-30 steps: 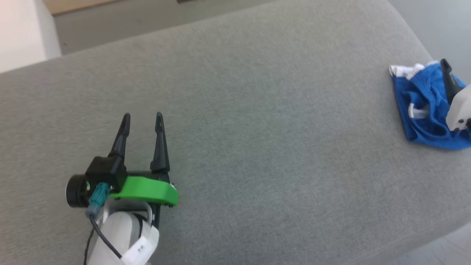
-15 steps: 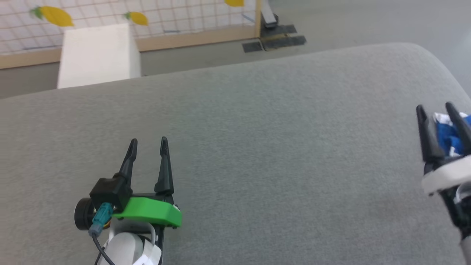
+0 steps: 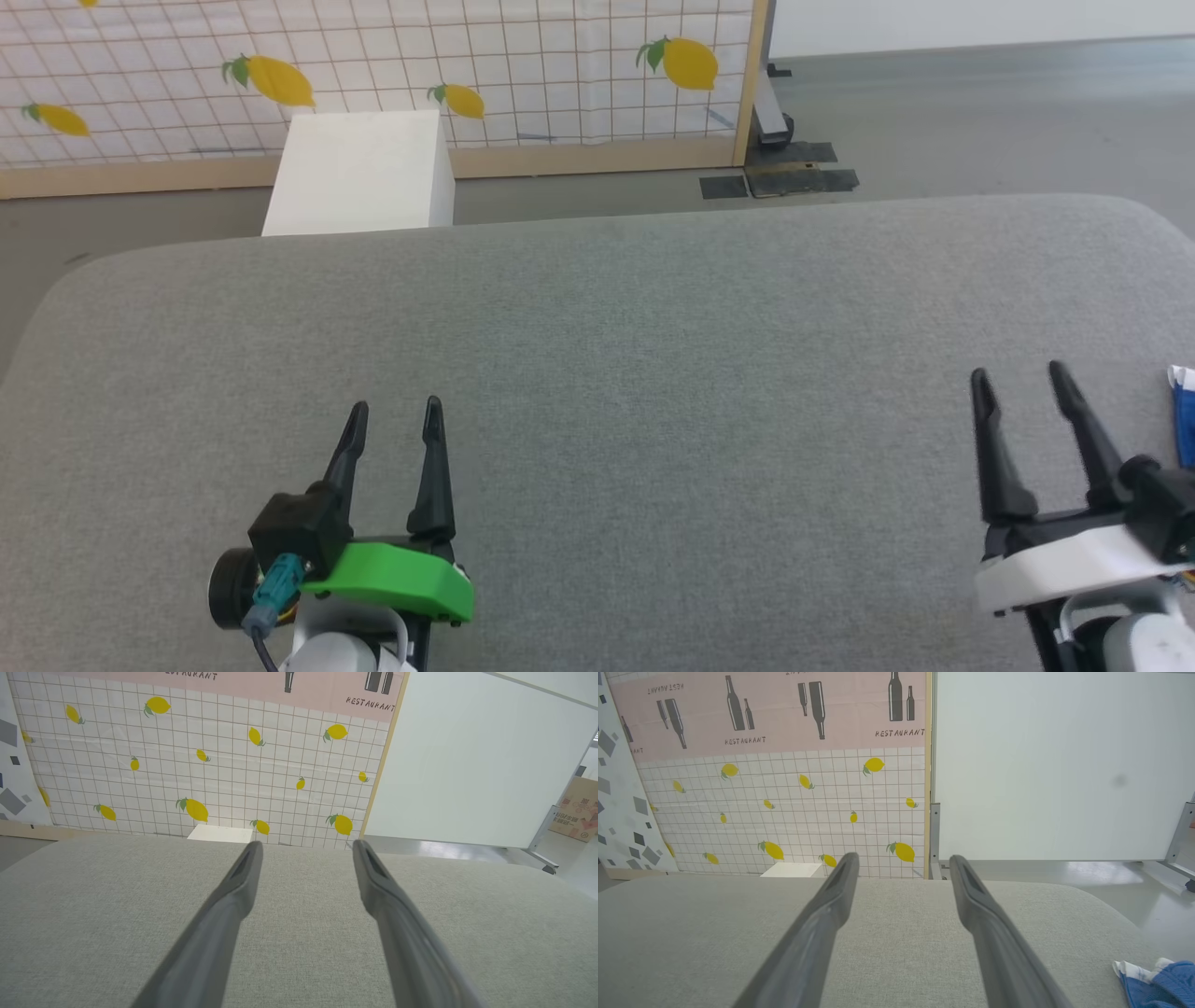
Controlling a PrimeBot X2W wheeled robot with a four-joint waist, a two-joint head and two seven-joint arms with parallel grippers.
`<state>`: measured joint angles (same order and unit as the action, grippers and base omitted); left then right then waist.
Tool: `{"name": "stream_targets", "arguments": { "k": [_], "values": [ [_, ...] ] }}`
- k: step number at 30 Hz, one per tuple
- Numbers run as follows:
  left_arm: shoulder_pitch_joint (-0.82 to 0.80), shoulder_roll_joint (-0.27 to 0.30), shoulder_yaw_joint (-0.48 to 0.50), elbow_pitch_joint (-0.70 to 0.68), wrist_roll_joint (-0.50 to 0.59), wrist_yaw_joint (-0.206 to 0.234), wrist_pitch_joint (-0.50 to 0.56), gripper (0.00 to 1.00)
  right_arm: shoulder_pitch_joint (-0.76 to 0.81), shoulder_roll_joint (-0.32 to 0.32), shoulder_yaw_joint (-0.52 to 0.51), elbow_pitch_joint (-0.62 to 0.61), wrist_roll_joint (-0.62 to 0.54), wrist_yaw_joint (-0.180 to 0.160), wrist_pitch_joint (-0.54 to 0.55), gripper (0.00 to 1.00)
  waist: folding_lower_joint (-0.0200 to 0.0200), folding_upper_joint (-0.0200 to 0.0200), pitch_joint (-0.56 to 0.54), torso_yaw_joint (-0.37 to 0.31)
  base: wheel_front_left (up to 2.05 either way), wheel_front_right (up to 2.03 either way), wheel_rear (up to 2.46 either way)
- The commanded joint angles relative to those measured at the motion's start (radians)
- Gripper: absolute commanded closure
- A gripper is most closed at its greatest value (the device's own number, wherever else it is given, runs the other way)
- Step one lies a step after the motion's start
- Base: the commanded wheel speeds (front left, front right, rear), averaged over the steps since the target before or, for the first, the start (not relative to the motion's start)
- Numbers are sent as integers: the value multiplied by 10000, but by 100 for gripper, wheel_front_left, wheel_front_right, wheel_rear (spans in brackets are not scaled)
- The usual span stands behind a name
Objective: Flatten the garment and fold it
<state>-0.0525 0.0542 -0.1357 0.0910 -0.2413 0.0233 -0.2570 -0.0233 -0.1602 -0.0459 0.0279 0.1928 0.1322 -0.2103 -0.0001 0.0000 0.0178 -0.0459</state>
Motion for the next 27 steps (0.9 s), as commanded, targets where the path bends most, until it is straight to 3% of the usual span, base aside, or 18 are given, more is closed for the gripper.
{"name": "stream_targets", "arguments": {
  "k": [1,10,27],
  "values": [
    [182,-37,-10,58,-142,56,-47,0,211,169,12,-137,-160,-15,62,0,1,0,-82,99,0,0,0],
    [359,-38,-75,76,-273,141,-47,0,681,583,-45,-412,-376,-15,224,0,1,0,-45,206,0,0,0],
    [233,-39,-124,103,-258,216,-47,0,796,775,-73,-441,-292,-15,348,0,1,0,158,218,0,0,0]
  ]
}}
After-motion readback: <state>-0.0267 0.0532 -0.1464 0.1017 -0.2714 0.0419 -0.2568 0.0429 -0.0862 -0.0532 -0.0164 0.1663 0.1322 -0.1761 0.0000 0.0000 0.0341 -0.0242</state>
